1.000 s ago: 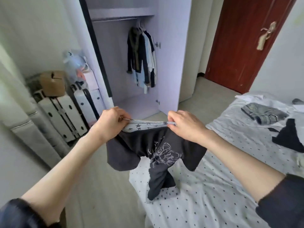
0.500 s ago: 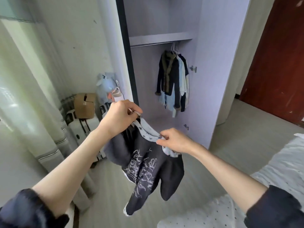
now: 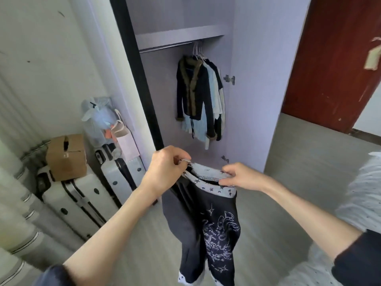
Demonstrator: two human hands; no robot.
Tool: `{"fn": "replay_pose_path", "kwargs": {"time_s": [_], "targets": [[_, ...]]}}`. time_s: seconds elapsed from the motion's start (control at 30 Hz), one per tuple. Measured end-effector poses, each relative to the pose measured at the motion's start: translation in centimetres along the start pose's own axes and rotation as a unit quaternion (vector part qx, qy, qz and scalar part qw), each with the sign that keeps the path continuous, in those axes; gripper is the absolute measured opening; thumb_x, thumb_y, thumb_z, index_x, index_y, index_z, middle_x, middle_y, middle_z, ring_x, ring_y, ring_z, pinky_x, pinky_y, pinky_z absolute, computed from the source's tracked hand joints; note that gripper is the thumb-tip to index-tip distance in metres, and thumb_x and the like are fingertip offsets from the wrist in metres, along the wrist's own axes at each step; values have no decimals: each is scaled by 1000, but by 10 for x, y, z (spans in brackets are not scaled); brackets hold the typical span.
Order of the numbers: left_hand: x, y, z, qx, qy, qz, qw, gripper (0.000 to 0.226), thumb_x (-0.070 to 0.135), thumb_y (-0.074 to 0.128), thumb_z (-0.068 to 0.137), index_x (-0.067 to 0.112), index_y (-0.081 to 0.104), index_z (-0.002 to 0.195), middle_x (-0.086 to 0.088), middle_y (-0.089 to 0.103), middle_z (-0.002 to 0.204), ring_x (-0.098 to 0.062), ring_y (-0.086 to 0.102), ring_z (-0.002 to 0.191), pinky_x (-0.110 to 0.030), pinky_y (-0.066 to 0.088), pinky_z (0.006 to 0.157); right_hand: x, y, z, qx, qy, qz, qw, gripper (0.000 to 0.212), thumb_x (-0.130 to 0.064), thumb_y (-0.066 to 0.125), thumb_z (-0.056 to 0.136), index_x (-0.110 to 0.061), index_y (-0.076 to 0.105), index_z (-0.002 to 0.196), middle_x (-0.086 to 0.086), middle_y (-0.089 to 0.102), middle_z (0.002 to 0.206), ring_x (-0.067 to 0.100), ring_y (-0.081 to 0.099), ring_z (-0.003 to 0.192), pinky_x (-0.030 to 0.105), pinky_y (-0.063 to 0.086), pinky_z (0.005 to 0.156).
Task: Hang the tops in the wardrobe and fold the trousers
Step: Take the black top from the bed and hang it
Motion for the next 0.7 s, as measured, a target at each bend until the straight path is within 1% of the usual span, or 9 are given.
{"fn": "replay_pose_path", "kwargs": {"time_s": [0.1, 0.17, 0.23, 0.33, 0.43, 0.5, 0.6, 0.63, 0.7], "targets": [[-12, 20, 34, -17, 8, -26, 999, 15, 7, 58, 86, 16, 70, 88, 4, 64, 91, -7, 56, 75, -3, 38, 66, 31, -15, 21, 52, 41, -95, 993, 30, -24, 67, 86, -22, 45, 66, -6, 43, 64, 12, 42, 63, 23, 32, 55], [-11, 36, 56, -25, 15, -56, 998, 15, 6, 58, 86, 17, 69, 85, 4, 64, 93, -6, 56, 76, -1, 37, 67, 50, -28, 31, 95, 72, -193, 974, 8, -27, 66, 87, -22, 60, 83, -3, 58, 81, 21, 55, 83, 30, 43, 72], [-11, 53, 77, -17, 12, -85, 996, 16, 6, 57, 86, 20, 66, 84, 5, 63, 92, -6, 56, 76, -2, 38, 67, 66, -50, 38, 145, 106, -248, 952, 15, -25, 61, 89, -17, 63, 101, -1, 59, 100, 24, 57, 99, 30, 41, 79], [-17, 67, 106, 19, -11, -122, 992, 17, 7, 54, 88, 18, 67, 89, 5, 61, 95, -9, 55, 80, -11, 40, 71, 94, -82, 51, 170, 165, -221, 946, 12, -17, 59, 89, -17, 63, 101, 0, 54, 98, 24, 55, 102, 29, 39, 75], [-36, 89, 144, 27, -23, -96, 995, 18, 6, 53, 90, 13, 68, 98, 2, 60, 101, -11, 54, 86, -16, 39, 78, 124, -106, 79, 157, 193, -197, 948, 15, -9, 60, 86, -14, 65, 98, 6, 62, 104, 26, 57, 100, 30, 43, 79], [-49, 107, 171, 26, -23, -53, 998, 21, 6, 49, 93, 10, 66, 104, 3, 55, 105, -11, 50, 87, -17, 37, 78, 142, -130, 105, 164, 195, -190, 948, 19, -5, 59, 85, -13, 68, 101, 7, 64, 108, 26, 58, 102, 28, 42, 79], [-67, 133, 206, 5, -36, 12, 999, 27, 4, 42, 95, 8, 65, 107, -2, 54, 108, -21, 54, 89, -29, 43, 82, 155, -160, 146, 158, 181, -188, 952, 28, 0, 55, 84, -14, 69, 103, 7, 63, 112, 25, 58, 105, 30, 45, 86], [-72, 144, 222, 9, -45, 24, 999, 28, 3, 41, 95, 8, 65, 107, -4, 55, 109, -25, 56, 91, -31, 44, 82, 159, -171, 164, 152, 170, -192, 955, 30, 0, 54, 83, -16, 70, 102, 5, 63, 109, 25, 58, 104, 31, 46, 87], [-77, 161, 255, 33, -73, 18, 997, 29, 1, 41, 94, 7, 66, 107, -7, 58, 111, -26, 57, 93, -26, 42, 80, 163, -189, 197, 127, 141, -212, 958, 32, -1, 52, 84, -20, 70, 103, -2, 55, 100, 22, 56, 102, 30, 44, 85]]}}
Point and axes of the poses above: each hand's wrist, its own z-axis towards the middle knuckle, its own y-axis out of the palm, x = y × z, the point moved 5 cm from there along z, towards the middle knuckle
